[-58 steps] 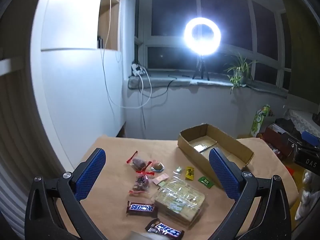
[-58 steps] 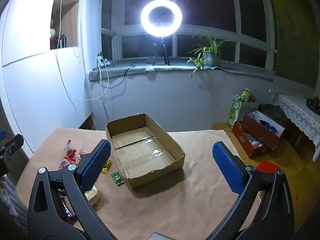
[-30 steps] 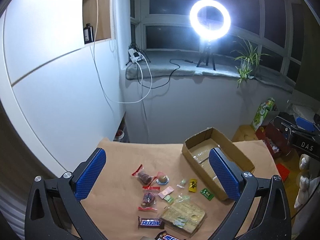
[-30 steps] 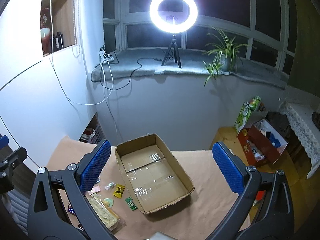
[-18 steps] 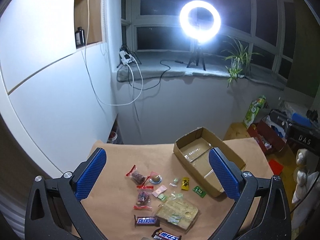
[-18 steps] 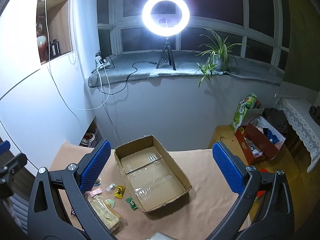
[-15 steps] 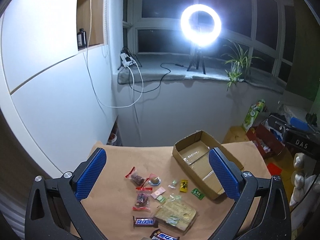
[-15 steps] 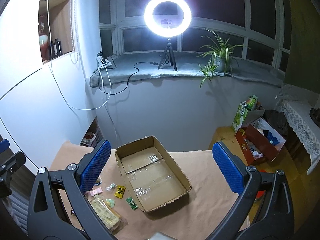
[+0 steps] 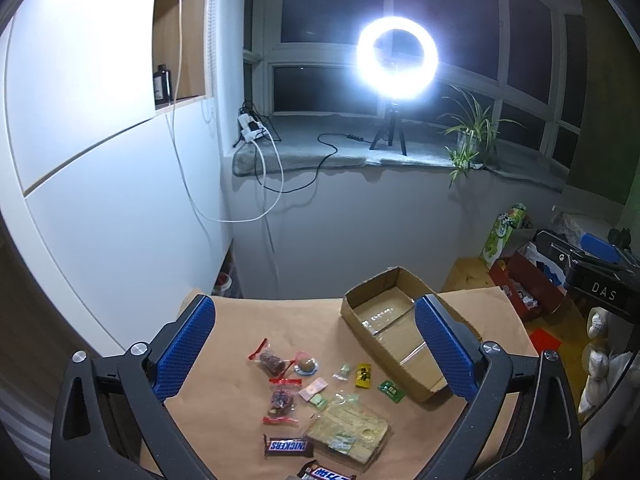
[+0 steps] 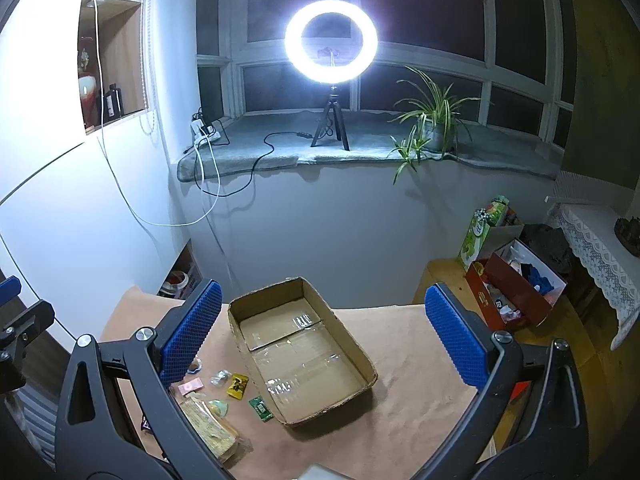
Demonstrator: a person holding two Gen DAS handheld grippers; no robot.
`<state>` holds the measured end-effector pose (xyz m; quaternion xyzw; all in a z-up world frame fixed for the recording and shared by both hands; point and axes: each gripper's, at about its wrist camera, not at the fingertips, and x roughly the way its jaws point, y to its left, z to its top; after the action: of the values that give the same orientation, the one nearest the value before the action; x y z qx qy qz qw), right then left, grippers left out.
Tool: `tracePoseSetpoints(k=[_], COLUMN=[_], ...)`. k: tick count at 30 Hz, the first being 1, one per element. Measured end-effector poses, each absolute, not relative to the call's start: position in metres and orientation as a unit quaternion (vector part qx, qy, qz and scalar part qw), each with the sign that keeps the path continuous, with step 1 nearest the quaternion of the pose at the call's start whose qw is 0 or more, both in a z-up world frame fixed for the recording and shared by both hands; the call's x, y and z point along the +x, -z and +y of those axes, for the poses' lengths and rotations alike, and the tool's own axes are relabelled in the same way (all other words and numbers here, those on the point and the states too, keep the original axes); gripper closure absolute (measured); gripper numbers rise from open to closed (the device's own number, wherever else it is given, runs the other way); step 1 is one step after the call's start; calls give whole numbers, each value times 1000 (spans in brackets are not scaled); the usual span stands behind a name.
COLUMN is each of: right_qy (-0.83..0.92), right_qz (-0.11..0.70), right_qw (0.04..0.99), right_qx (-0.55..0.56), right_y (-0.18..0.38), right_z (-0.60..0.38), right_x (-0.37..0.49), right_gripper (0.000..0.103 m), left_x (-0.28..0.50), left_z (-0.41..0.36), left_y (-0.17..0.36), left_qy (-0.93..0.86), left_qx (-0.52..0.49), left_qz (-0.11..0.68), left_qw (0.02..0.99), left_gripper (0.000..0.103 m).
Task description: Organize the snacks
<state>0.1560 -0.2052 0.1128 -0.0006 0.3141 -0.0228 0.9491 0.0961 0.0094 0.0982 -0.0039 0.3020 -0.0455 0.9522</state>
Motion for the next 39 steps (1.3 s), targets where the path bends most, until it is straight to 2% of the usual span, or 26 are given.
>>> tracePoseSetpoints(k=[36,39], right_qy=[17,-16], right_qz=[319,335], right_qw=[947,942], right_qx=[-2,17], right_y=[-105,-94], right_z=[-207,-210], right_x=[168,171], right_gripper=[0,0], left_x=[118,120], left_z=[15,20], left_y=[-93,-87], left_qy=[45,40], left_qx=[-25,-29], left_qz=[306,313], left_qw=[951,949], left_gripper=[3,7])
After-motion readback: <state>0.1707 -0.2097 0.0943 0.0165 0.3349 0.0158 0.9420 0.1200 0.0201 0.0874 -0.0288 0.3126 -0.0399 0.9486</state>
